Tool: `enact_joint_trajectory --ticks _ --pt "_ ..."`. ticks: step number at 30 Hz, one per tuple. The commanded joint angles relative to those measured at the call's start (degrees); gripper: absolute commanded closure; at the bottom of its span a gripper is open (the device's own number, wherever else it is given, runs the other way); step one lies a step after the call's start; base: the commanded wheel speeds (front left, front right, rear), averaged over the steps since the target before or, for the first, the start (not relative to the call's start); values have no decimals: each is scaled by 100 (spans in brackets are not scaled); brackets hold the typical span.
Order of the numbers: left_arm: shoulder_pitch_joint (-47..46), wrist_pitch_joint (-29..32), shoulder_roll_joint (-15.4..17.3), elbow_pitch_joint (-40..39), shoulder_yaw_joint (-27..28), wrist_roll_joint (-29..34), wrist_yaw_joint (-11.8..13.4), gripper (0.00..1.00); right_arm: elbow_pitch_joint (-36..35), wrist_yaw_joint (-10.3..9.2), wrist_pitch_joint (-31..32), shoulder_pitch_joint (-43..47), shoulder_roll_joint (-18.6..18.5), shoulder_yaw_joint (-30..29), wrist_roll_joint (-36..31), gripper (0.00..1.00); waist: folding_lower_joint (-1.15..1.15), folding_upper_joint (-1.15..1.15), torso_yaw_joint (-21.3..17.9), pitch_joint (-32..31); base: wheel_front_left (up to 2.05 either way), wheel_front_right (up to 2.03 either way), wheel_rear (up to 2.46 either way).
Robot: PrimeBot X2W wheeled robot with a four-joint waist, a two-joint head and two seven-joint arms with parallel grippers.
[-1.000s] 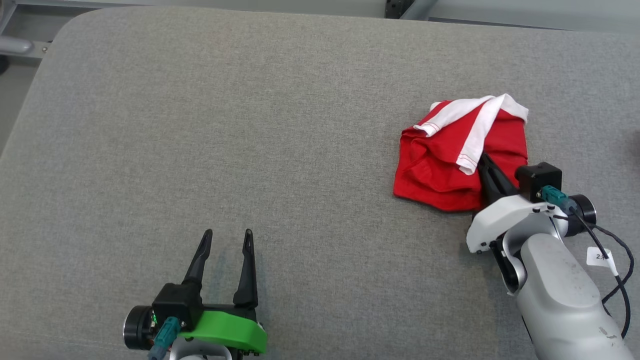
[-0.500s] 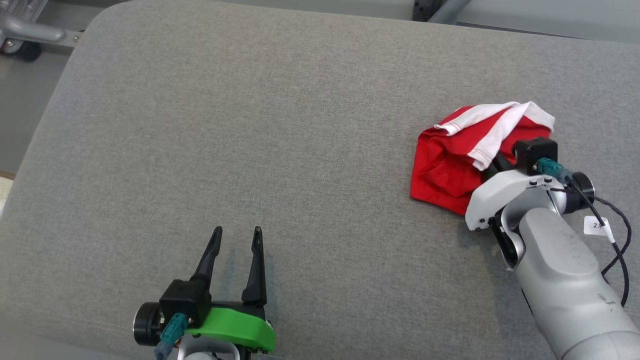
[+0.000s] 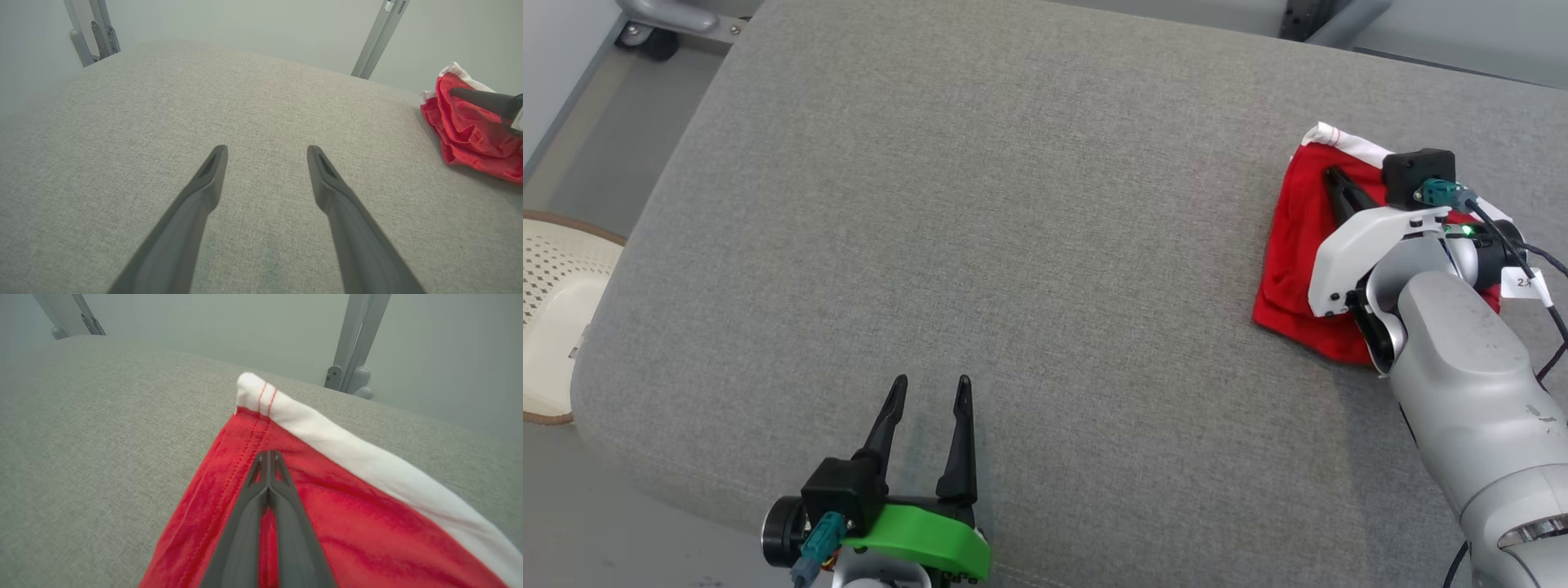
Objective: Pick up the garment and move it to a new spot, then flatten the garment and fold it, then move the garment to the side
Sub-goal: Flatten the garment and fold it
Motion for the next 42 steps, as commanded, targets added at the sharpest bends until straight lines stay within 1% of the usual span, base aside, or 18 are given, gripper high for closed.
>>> enact_joint_trajectory --ticks 1,5,10,15,20,29,33,36,38,39,40,42 --pt "-23 -14 9 15 6 1 29 0 54 -7 22 -38 -24 9 15 100 0 61 99 -29 0 0 0" --pt "10 -14 9 27 -47 -61 59 0 317 -7 99 -181 -51 20 -17 100 0 61 209 -86 0 0 0" --pt "116 -14 9 48 39 -88 92 0 533 -7 79 -122 161 208 42 100 0 61 193 -261 0 0 0" --pt "243 -14 8 80 162 11 63 0 642 -7 165 149 315 634 227 100 0 61 -5 -480 0 0 0" --pt "329 -14 9 118 282 87 1 0 547 -7 108 502 417 1110 495 100 0 61 -262 -637 0 0 0" --pt "470 -14 9 194 421 209 -80 0 267 -7 61 1104 435 1881 1111 100 0 61 -674 -861 0 0 0" --pt "530 -14 9 208 485 251 -79 0 -8 -7 -173 1257 418 2109 1385 100 0 61 -793 -967 0 0 0" --pt "609 -14 9 175 524 259 -59 0 -317 -7 -368 1395 358 2144 1556 100 0 61 -853 -1056 0 0 0" --pt "681 -14 10 126 591 249 -23 0 -624 -7 -448 1534 292 2065 1648 100 0 61 -885 -1128 0 0 0" --pt "746 -14 10 38 680 258 6 0 -1010 -7 -483 1722 146 1917 1644 100 0 61 -925 -1181 0 0 0" --pt "746 -14 10 38 680 258 6 0 -1010 -7 -483 1722 146 1917 1644 100 0 61 -925 -1181 0 0 0" --pt "819 -14 9 -26 751 294 13 0 -1594 -7 -485 2003 -36 1621 1452 100 0 61 -971 -1214 0 0 0"
